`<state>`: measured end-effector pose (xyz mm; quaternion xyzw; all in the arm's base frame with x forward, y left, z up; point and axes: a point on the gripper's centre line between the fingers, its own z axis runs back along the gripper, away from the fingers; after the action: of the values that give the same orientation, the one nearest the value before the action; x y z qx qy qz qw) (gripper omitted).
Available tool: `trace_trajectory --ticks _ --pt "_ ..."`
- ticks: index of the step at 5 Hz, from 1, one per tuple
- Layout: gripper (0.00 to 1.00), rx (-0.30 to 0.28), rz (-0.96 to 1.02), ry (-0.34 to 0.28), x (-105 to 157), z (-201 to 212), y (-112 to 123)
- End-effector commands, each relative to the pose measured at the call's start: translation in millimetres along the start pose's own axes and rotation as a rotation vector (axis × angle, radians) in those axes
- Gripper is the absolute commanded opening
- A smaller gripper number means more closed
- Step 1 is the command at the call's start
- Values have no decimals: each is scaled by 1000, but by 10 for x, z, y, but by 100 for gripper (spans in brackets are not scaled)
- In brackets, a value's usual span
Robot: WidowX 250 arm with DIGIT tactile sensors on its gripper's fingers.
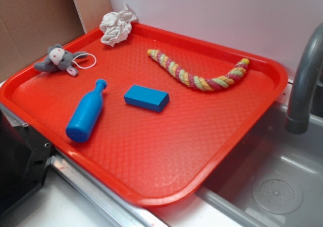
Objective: Grab the blue bottle.
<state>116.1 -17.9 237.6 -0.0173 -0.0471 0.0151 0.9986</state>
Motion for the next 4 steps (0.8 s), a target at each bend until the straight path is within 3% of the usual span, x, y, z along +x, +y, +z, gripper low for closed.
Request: trace_trajectory --ticks 1,2,4 --pt "100 0 0 0 0 0 0" --pt "100 -93 170 7 34 -505 33" --pt "100 -62 338 49 145 -1346 -14"
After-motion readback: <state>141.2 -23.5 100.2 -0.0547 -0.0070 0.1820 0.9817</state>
